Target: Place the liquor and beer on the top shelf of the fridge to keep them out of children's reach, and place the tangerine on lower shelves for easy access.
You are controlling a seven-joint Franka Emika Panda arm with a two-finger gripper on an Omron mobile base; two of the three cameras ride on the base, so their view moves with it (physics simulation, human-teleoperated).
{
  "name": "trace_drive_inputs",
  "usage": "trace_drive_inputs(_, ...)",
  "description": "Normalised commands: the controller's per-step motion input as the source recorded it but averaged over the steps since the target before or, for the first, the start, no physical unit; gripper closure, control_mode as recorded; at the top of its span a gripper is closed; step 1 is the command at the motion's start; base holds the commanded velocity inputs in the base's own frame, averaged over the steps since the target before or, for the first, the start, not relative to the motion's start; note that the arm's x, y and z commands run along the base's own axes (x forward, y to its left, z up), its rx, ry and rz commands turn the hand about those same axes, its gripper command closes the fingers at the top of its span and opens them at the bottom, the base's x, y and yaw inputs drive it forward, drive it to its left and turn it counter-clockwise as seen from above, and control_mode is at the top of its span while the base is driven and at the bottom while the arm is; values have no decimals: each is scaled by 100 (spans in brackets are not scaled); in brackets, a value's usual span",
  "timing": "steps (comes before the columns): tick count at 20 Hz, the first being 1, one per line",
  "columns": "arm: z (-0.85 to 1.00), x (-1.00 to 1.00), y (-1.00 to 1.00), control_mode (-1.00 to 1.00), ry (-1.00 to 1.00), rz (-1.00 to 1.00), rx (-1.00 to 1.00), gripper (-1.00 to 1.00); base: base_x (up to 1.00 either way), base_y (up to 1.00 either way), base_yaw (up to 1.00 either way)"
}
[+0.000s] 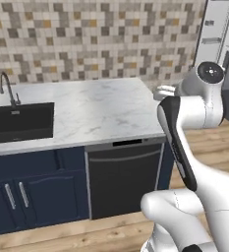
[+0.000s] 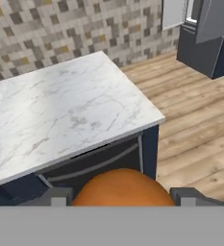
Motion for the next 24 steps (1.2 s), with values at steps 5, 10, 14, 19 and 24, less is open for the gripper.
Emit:
trace_drive_inputs(5,0,0,0,100,0,0,0,100,7,-100,-16)
trace_drive_inputs(10,0,0,0,100,0,0,0,100,33,-100,-15)
trace_drive_inputs(14,0,0,0,100,0,0,0,100,52,-86,-11)
trace_drive_inputs(19,0,0,0,100,0,0,0,100,81,-70,-11)
trace_drive_inputs(24,0,0,0,100,0,0,0,100,99,-50,-6)
